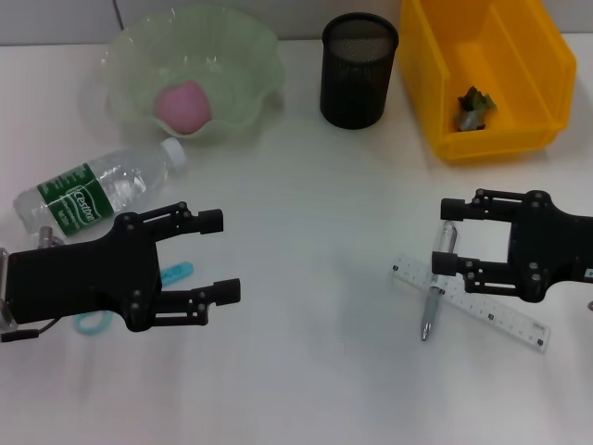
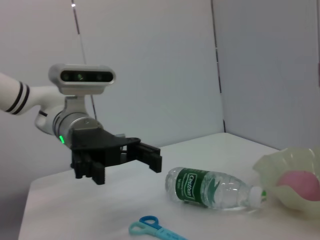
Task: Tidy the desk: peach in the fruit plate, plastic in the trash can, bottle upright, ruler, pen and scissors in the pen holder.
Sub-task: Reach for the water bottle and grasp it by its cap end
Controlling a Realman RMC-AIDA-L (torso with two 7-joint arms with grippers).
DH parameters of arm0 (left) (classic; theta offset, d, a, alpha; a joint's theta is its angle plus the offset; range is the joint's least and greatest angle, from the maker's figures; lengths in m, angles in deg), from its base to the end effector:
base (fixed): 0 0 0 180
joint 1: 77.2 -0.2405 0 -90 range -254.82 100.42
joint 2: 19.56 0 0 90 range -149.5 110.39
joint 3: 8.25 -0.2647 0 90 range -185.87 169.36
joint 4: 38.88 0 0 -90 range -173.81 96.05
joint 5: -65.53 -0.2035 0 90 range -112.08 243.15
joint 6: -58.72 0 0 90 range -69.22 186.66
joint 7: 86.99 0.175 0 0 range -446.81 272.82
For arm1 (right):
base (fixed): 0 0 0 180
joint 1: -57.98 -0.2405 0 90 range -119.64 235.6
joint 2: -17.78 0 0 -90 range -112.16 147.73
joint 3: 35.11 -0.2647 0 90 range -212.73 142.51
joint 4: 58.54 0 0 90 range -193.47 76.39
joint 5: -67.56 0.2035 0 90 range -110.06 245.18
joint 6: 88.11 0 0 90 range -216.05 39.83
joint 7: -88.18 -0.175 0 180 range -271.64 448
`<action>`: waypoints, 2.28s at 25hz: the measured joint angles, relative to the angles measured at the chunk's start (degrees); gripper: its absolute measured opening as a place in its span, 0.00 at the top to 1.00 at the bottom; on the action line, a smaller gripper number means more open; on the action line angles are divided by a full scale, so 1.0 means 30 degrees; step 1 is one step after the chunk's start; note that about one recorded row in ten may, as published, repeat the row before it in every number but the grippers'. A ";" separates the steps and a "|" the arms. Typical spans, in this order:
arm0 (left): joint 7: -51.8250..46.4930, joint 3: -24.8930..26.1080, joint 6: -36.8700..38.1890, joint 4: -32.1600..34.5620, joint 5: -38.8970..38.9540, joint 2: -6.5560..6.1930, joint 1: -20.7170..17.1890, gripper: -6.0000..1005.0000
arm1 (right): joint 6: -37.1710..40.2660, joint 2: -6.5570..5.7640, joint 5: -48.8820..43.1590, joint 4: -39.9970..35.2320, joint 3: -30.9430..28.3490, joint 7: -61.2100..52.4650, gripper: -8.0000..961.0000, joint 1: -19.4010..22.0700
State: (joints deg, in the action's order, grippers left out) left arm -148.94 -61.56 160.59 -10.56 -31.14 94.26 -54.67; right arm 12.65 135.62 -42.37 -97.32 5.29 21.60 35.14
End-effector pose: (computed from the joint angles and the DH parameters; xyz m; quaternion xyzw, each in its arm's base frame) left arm -0.2612 0.2722 -0.0207 -0.9328 -0.1218 -0.3326 0.0673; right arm 0.2660 0.2887 -0.0138 -0.9438 0.1269 0.2837 0.1122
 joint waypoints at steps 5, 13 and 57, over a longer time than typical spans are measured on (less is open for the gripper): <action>-0.0159 -0.0081 0.0026 0.0020 0.0000 -0.0028 -0.0017 0.17 | -0.0217 0.0168 -0.0019 0.0077 0.0009 -0.0166 0.23 0.0030; -0.0350 -0.0075 0.0068 0.0191 0.0000 -0.0054 0.0002 0.18 | -0.0199 0.0361 -0.0037 -0.0124 0.0112 -0.0137 0.19 0.0273; -1.4136 0.3538 -0.5647 0.9577 -0.9355 -0.0905 0.3065 0.18 | -0.0125 0.0362 0.0074 -0.0133 0.0135 -0.0013 0.13 0.0161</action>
State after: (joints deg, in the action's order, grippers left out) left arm -191.35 -50.94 143.65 18.17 -59.21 91.54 -45.47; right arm 12.28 136.70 -42.14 -97.72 5.70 21.56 35.62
